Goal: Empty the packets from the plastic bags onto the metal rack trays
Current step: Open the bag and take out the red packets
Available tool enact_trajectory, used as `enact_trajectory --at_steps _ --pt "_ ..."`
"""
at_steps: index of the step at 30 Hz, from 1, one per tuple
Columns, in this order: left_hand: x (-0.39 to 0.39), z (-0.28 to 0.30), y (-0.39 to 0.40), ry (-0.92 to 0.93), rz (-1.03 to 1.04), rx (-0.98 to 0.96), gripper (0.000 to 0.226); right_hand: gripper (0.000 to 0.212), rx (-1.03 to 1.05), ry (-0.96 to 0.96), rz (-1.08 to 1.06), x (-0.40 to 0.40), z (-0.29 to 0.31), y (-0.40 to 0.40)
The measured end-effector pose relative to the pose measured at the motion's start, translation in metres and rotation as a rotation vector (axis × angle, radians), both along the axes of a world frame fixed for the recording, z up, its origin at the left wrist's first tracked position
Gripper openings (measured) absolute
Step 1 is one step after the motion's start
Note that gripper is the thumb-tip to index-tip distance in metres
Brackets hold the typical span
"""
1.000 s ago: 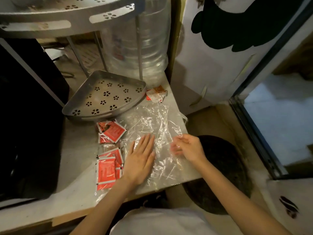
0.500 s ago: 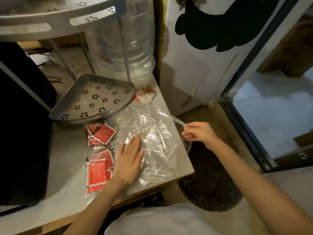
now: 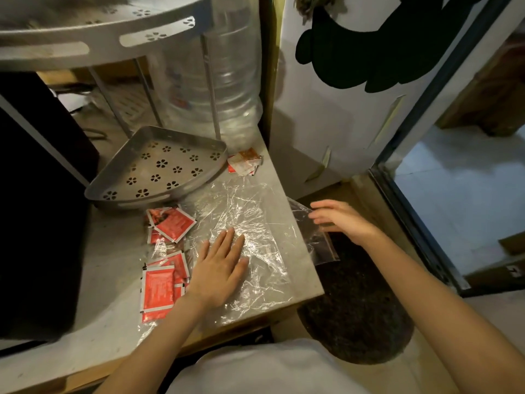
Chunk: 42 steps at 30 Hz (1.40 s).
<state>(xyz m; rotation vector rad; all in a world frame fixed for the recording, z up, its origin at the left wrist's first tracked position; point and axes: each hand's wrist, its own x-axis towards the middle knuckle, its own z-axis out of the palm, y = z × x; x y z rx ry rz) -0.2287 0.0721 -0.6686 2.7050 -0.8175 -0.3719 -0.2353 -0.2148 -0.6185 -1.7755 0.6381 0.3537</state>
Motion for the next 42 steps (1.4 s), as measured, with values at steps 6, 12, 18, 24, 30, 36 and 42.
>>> enact_trajectory --at_steps 6,12,18,24,30,36,42 --pt "0.001 0.018 -0.003 -0.009 -0.004 -0.089 0.081 0.049 -0.319 -0.320 0.197 0.035 0.038 0.038" --pt "0.007 0.042 0.014 -0.122 0.101 -0.171 0.065 0.057 -0.856 -0.377 0.687 0.070 0.056 0.085" --pt "0.003 0.036 0.048 -0.215 0.313 -0.004 0.065 0.050 -1.142 -0.080 0.877 0.092 0.041 0.099" --pt "-0.007 0.016 0.069 -0.170 0.423 0.046 0.065 0.033 -1.184 0.095 0.833 0.109 0.037 0.082" --pt "-0.005 0.010 0.070 -0.148 0.426 0.066 0.065 0.015 -0.828 0.191 0.644 0.125 0.025 0.055" --pt "-0.004 0.009 0.073 -0.126 0.420 0.052 0.067 0.022 -0.383 0.226 0.479 0.121 0.018 0.036" --pt "-0.002 0.011 0.077 -0.079 0.408 -0.078 0.066 0.055 -0.547 0.296 0.874 0.130 0.047 0.032"
